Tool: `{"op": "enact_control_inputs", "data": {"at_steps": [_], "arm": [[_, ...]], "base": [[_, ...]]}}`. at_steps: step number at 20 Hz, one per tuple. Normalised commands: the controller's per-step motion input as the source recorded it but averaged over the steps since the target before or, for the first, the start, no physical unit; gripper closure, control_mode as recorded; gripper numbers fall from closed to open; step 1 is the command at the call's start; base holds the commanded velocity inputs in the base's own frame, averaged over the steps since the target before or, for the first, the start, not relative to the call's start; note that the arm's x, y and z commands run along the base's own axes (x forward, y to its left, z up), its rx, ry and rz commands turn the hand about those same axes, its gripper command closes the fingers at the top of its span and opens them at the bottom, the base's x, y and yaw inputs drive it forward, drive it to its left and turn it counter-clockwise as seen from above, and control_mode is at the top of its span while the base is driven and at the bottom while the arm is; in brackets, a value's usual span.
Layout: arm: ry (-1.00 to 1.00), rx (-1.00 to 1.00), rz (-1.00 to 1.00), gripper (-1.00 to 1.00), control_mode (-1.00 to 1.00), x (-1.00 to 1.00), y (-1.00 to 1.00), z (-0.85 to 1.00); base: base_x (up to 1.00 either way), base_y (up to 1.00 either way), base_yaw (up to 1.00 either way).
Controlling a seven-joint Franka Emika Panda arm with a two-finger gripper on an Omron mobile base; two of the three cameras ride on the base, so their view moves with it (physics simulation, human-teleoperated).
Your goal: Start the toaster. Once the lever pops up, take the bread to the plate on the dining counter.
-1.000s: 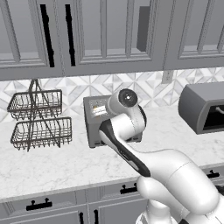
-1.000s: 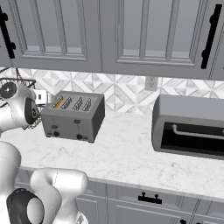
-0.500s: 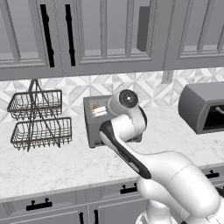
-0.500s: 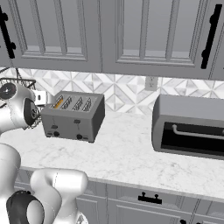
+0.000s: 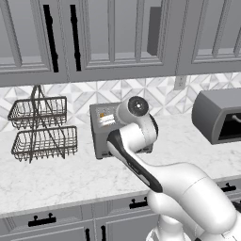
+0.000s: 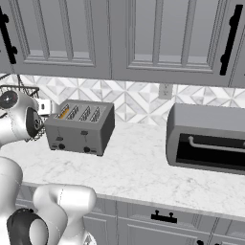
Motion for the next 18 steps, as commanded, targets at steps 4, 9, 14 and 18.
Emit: {"op": "enact_control_inputs", "data": {"at_steps": [4, 9, 14, 18], "arm": [[0.00, 0.00, 0.00, -1.00, -1.00, 0.00, 0.00, 0.00], [0.00, 0.00, 0.00, -1.00, -1.00, 0.00, 0.00, 0.00], [0.00, 0.00, 0.00, -1.00, -1.00, 0.00, 0.00, 0.00], [0.00, 0.00, 0.00, -1.00, -1.00, 0.00, 0.00, 0.00]], "base": [[0.00, 0.00, 0.00], [0.00, 0.00, 0.00], [0.00, 0.00, 0.00], [0.00, 0.00, 0.00]]}}
